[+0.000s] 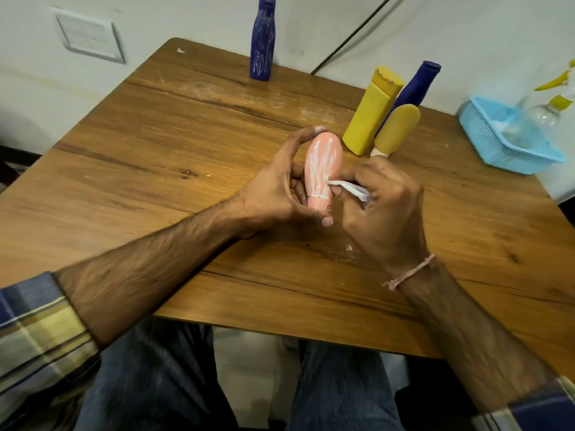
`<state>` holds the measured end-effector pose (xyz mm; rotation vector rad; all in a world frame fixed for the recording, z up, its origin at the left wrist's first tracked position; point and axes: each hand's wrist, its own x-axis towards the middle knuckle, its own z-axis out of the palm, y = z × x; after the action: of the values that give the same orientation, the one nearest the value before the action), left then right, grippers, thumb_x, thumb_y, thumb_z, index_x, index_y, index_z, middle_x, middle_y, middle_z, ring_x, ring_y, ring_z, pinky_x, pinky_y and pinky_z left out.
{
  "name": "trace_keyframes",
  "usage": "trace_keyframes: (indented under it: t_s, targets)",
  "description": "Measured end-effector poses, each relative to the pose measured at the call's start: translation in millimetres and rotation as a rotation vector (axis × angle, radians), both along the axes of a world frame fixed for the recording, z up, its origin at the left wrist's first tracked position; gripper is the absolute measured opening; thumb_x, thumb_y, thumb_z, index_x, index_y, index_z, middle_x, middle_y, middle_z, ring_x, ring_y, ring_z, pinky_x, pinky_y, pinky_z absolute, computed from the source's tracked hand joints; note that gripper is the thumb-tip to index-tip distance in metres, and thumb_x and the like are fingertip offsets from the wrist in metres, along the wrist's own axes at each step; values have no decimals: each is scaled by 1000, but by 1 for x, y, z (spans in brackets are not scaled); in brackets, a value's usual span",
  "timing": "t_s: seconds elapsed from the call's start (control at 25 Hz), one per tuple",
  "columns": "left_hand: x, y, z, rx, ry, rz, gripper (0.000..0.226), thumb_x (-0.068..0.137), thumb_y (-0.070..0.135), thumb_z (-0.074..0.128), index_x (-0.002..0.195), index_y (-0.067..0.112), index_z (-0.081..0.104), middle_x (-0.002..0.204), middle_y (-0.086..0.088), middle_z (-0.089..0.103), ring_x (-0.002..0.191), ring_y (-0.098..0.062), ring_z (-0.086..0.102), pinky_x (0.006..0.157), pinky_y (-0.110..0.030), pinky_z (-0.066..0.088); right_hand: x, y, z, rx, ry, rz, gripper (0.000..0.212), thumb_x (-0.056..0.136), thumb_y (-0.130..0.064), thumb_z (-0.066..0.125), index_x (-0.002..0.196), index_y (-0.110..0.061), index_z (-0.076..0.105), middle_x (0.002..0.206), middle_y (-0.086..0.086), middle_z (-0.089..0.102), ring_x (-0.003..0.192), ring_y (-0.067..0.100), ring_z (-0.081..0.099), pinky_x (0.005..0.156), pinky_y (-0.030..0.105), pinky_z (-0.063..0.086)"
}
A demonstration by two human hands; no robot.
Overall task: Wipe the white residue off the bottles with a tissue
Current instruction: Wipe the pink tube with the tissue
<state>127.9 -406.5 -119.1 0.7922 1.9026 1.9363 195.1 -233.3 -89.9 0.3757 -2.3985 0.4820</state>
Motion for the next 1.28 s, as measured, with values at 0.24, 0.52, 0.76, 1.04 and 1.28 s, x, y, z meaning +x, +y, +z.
trace_keyframes:
  t_s: [0.24,0.52,0.76,1.04,1.28]
  targets:
    - [-1,1,-1,-46,17,-26,125,59,-1,95,155,30,21,95,-5,67,73,-21,65,62,-34,59,-17,0,11,-72,3,-63,9,84,-11,74,91,-7,72,89,6,69,80,14,61,71,26,50]
    - [2,0,2,-71,56,-9,124,60,4,96,155,28,21,95,2,66,79,-32,68,69,-50,61,-29,2,22,-90,1,-76,10,85,-16,76,92,-9,75,89,4,72,77,10,60,70,23,50]
    - [4,2,6,-116,60,13,125,59,8,97,154,32,21,98,-5,68,85,-44,67,70,-57,61,-32,5,30,-72,4,-70,11,85,-18,76,93,-11,76,91,4,72,79,11,62,72,18,49]
    - [6,-1,6,-160,114,23,123,60,13,98,154,34,21,110,-7,67,96,-27,70,81,-49,61,-33,1,32,-113,46,-32,12,84,-11,77,95,-12,80,93,5,75,83,16,68,78,33,58]
    - [7,-2,7,-164,111,42,117,59,13,98,146,39,25,116,-12,65,105,-25,67,85,-48,58,-30,-8,28,22,-12,115,17,87,-11,71,101,-8,79,98,9,72,93,25,67,80,44,56]
